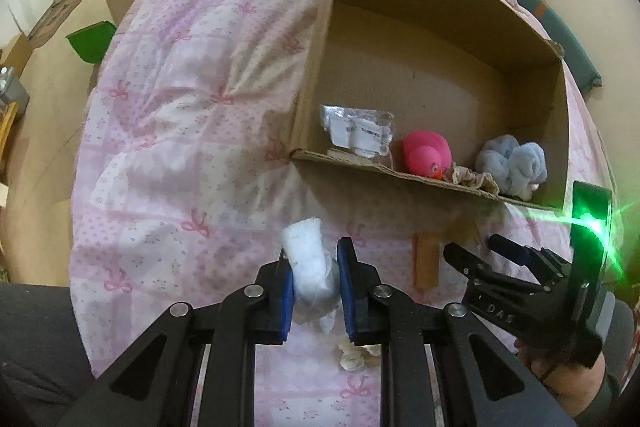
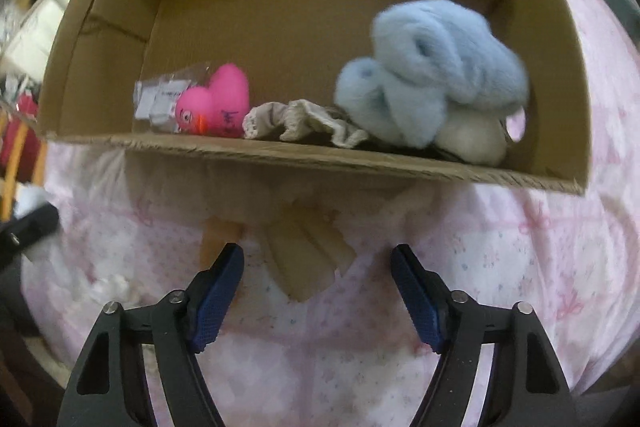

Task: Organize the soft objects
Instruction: 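Grasp the beige translucent silicone piece with the right tool while the left tool holds the sock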

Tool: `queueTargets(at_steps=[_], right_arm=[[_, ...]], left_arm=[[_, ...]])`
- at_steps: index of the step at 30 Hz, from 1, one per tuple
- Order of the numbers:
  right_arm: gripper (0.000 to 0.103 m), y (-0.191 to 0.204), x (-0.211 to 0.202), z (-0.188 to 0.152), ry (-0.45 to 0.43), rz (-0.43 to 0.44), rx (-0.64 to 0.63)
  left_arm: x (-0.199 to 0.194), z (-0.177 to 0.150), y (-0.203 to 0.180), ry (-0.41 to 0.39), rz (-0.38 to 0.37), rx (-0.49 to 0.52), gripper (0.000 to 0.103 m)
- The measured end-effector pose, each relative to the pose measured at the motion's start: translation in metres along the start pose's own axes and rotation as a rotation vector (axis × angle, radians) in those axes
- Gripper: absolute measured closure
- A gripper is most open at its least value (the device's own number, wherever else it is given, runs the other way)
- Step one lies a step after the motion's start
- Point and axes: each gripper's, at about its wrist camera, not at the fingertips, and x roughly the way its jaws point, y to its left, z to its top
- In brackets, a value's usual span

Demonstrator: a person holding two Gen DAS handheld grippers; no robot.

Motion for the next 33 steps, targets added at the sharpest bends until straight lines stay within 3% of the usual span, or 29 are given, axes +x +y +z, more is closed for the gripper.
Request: queueTargets(at_steps=[1, 3, 9, 26, 33], right_arm=[[0.037, 0.003, 0.001, 0.000, -0.005, -0.014, -0.021], [0.065, 0.008, 0.003, 0.001, -0.008, -0.033, -0.050], [0.086, 0.014, -0.005, -0.005, -0.049, -0.008, -0.088], [0.089, 0.002, -0.049, -0.020, -0.107, 0.284, 0.028], [0.089, 0.008, -0.054, -0.014, -0.121, 0.302, 0.005]], left_arm=[[0.000, 0.001, 0.001, -0.001, 0.003, -0.004, 0.085], [0.000, -0.001, 0.001, -0.002, 0.007, -0.007, 0.085], [0.000, -0.002, -0.002, -0.003, 0.013, -0.006, 0.085], [-0.004, -0.002, 0.008, -0.028, 0.064, -0.017, 0.085], [-0.002, -0.002, 0.007, -0.027, 0.070, -0.003, 0.085]])
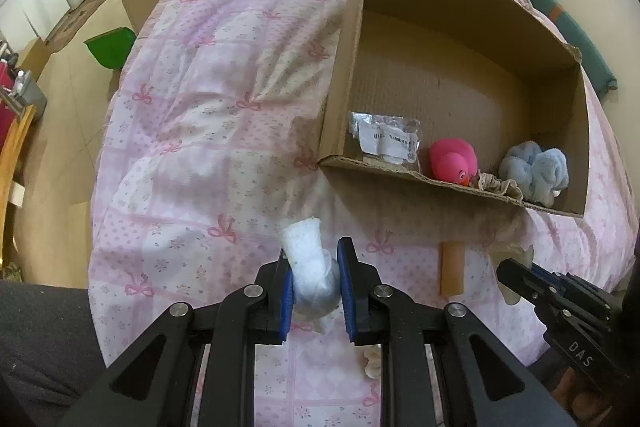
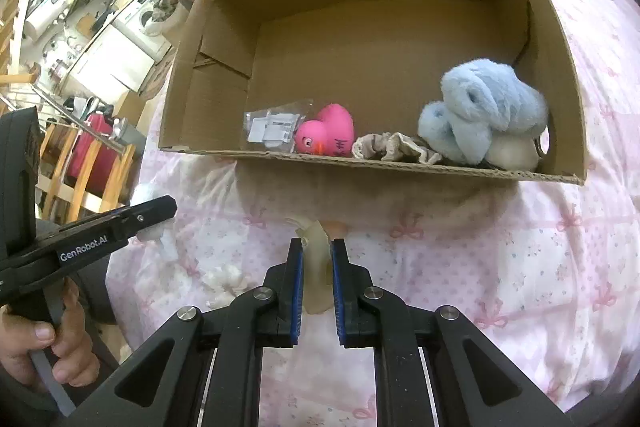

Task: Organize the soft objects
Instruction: 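Grasp the beige translucent silicone piece with the right tool while the left tool holds the sock, then carry the sock and silicone piece over the box with both tools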

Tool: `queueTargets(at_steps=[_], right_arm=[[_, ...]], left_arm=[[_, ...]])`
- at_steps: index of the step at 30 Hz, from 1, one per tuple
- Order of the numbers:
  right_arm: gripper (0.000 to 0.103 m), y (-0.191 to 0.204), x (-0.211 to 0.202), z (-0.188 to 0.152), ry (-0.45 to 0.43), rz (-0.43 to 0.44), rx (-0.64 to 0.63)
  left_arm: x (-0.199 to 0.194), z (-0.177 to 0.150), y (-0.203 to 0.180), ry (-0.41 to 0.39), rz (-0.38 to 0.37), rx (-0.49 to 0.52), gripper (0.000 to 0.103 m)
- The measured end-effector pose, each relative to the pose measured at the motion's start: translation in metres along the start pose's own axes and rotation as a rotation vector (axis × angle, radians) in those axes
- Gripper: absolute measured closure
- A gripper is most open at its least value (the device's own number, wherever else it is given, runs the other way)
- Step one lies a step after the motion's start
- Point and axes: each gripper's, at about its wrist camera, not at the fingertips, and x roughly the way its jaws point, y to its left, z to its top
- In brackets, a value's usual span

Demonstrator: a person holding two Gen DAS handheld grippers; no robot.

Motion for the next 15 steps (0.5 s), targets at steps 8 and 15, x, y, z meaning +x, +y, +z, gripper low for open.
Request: queueTargets(at_steps=[8, 15], right_arm=[[0.089, 0.002, 0.001, 0.001, -0.005, 0.025, -0.009], [0.089, 0.016, -0.002, -0.001, -0.014, 0.075, -0.050]], left_arm=[[0.000, -0.002, -0.005, -0.002, 0.008, 0.007, 0.085], [-0.005, -0.004, -0.008, -0.019, 0.007, 0.019, 0.085]])
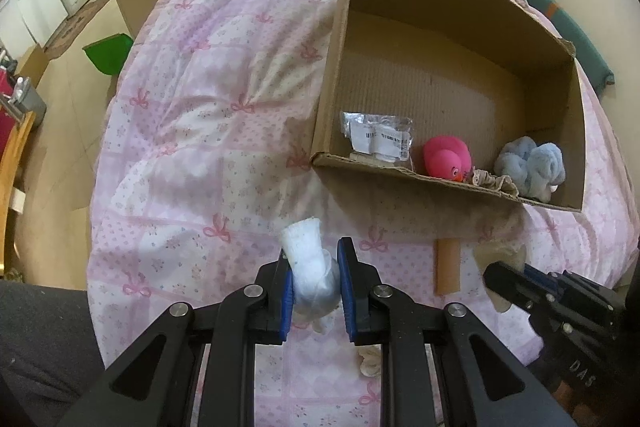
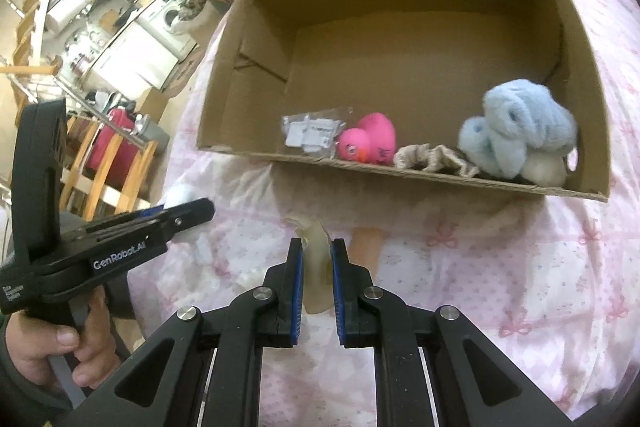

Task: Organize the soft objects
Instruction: 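Carry the sock and silicone piece over the box with both tools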

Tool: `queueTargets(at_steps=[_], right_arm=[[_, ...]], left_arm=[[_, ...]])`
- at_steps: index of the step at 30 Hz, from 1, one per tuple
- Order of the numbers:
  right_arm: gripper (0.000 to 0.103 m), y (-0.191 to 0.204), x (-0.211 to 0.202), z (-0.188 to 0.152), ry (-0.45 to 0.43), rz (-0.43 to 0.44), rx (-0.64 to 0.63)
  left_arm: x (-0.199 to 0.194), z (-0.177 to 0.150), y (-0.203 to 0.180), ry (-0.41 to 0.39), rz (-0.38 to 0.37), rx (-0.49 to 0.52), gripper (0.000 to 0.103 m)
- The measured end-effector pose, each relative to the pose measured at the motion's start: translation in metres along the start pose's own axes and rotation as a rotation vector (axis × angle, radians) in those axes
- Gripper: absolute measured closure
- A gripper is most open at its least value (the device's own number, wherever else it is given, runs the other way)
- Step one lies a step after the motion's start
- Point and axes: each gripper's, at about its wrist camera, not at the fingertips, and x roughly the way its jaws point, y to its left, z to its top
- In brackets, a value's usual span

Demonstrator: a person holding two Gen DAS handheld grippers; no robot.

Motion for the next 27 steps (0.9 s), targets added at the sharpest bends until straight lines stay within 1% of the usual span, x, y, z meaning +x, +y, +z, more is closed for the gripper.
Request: queueTargets(at_steps=[3, 7, 10, 14, 17, 18, 21, 27], right_arm=[[0.089, 0.006, -0.001, 0.000, -0.012, 0.004, -0.024], [0.089, 0.012, -0.016, 0.003, -0.062, 0.002, -0.037], [0.089, 0.014, -0.034, 0.009, -0.114, 0.004, -0.036], [0.088, 0.013, -0.060, 0.022, -0.185, -0.019, -0.034], [0.088, 0.007, -0.076, 0.034, -0.233, -0.028, -0.014], [0.088, 0.005, -0.081, 0.037, -0.247, -0.028, -0.009], [0.088, -0.004, -0.090, 0.049, -0.281, -0.066, 0.007], [0.088, -0.026, -0.093, 0.071, -0.307, -0.098, 0.024]], left_arm=[[-0.003, 0.000, -0.002, -0.014, 0.006, 0.006, 0.085], [-0.017, 0.003, -0.004, -0.051, -0.003, 0.016, 0.085], [-0.038, 0.010, -0.009, -0.111, -0.019, 0.037, 0.085], [-0.066, 0.027, -0.018, -0.197, -0.040, 0.069, 0.085], [-0.081, 0.044, -0.027, -0.246, -0.053, 0.103, 0.085], [-0.084, 0.048, -0.030, -0.257, -0.053, 0.113, 0.085], [-0.088, 0.063, -0.039, -0.291, -0.038, 0.141, 0.085], [-0.075, 0.086, -0.052, -0.311, -0.014, 0.173, 0.085]])
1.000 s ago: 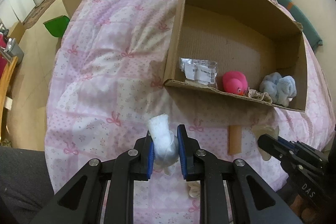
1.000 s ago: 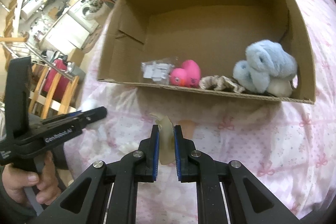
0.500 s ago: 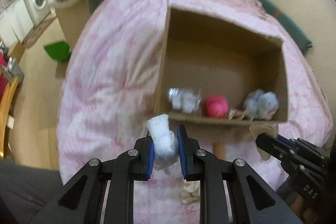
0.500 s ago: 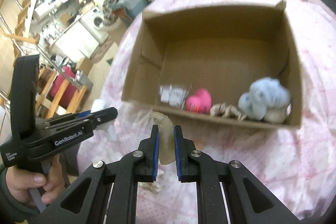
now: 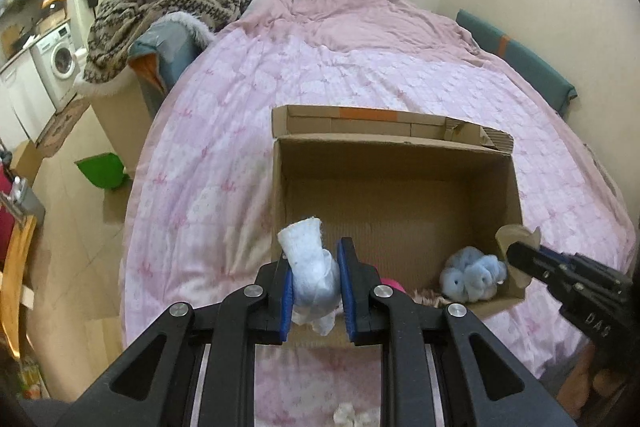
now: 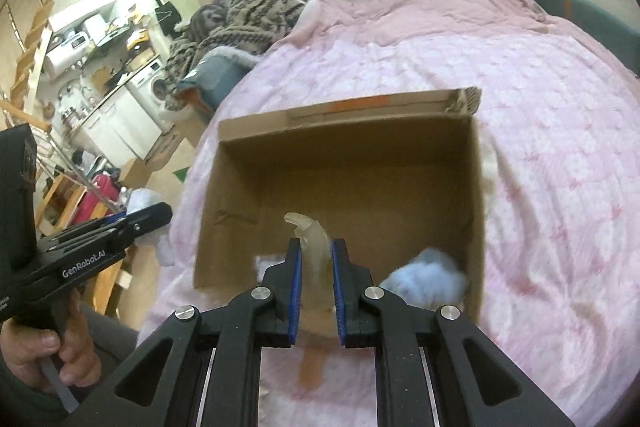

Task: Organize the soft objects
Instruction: 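Carry the sock and silicone piece over the box with both tools, then open both tools to drop the sock and silicone piece into the box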

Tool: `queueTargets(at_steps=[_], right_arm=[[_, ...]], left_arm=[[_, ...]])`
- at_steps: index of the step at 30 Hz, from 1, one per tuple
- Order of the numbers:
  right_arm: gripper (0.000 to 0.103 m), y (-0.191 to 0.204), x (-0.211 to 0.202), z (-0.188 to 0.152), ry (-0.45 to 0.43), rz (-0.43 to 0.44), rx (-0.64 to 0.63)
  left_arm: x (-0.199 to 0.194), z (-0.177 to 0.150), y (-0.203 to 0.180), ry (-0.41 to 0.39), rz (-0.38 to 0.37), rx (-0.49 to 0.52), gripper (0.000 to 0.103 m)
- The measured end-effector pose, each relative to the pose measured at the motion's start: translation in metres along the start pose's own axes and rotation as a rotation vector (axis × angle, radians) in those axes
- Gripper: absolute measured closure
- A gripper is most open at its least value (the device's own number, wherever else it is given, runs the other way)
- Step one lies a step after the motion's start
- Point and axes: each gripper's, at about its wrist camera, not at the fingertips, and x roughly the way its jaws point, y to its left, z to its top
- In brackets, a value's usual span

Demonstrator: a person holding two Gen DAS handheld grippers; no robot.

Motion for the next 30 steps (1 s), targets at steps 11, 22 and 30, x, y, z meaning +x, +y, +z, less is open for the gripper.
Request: queueTargets(at_steps=[11, 22, 30], right_arm=[[0.088, -0.037, 0.050, -0.009, 0.057, -0.057, 0.105], [0.087, -0.037, 0.068, -0.019, 0.111, -0.059, 0.112], [0.082, -0.039, 0.069, -0.020, 0.114, -0.055, 0.120]], left_arm=[[0.063, -0.006, -0.023, 0.024, 0.004, 0.065, 0.084], [0.079, -0.021, -0.020, 0.024, 0.003, 0.080, 0.084], [0.077, -0.025, -0.017, 0.011, 0.009, 0.081, 0.084]])
